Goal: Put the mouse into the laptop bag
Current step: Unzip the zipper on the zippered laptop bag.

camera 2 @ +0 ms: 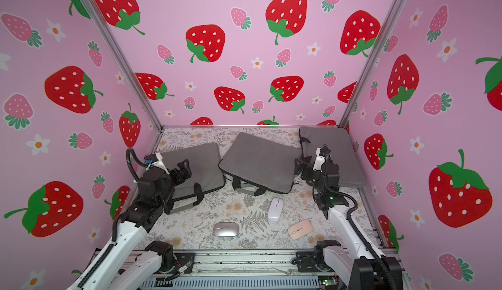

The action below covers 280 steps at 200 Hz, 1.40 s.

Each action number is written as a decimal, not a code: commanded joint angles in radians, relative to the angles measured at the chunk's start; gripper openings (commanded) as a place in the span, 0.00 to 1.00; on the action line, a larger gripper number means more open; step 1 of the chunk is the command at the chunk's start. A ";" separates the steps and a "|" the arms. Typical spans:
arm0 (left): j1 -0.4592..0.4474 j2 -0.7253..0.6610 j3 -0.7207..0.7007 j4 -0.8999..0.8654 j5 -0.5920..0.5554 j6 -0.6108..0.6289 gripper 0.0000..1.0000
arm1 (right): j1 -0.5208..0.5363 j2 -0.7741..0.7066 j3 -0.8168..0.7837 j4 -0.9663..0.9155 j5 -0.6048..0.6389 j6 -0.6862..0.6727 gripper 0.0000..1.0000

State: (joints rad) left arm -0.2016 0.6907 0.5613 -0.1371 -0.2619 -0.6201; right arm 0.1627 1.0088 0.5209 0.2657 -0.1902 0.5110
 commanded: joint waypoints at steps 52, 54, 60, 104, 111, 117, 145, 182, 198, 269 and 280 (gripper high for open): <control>0.011 -0.234 -0.159 -0.513 -0.153 -0.689 1.00 | 0.436 0.267 0.063 0.164 0.093 -0.076 0.74; 0.011 -0.237 -0.163 -0.523 -0.154 -0.706 1.00 | 0.455 0.277 0.070 0.163 0.095 -0.082 0.73; 0.011 -0.244 -0.174 -0.543 -0.158 -0.749 1.00 | 0.499 0.313 0.094 0.161 0.107 -0.100 0.70; 0.011 -0.262 -0.304 -0.394 -0.145 -0.767 1.00 | 0.775 0.588 0.252 0.160 0.251 -0.220 0.57; 0.011 -0.260 -0.320 -0.360 -0.143 -0.765 1.00 | 0.799 0.628 0.284 0.151 0.250 -0.239 0.55; 0.011 -0.258 -0.331 -0.334 -0.144 -0.764 1.00 | 0.816 0.663 0.314 0.140 0.247 -0.255 0.53; 0.011 -0.254 -0.338 -0.257 -0.155 -0.717 0.99 | 0.841 0.766 0.407 0.091 0.231 -0.284 0.45; 0.014 -0.171 -0.356 -0.145 -0.165 -0.725 0.99 | 0.841 0.841 0.459 0.074 0.233 -0.342 0.41; 0.013 -0.103 -0.324 -0.142 -0.172 -0.727 0.99 | 0.841 0.872 0.489 0.064 0.232 -0.360 0.39; 0.015 0.070 -0.269 -0.049 -0.167 -0.718 0.99 | 0.842 1.079 0.718 -0.099 0.322 -0.415 0.32; 0.015 0.077 -0.258 -0.060 -0.170 -0.711 0.99 | 0.842 1.098 0.731 -0.109 0.332 -0.424 0.32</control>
State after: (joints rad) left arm -0.1917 0.7559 0.2489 -0.2161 -0.3927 -1.3331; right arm 1.0050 2.0682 1.2182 0.2317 0.0875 0.1284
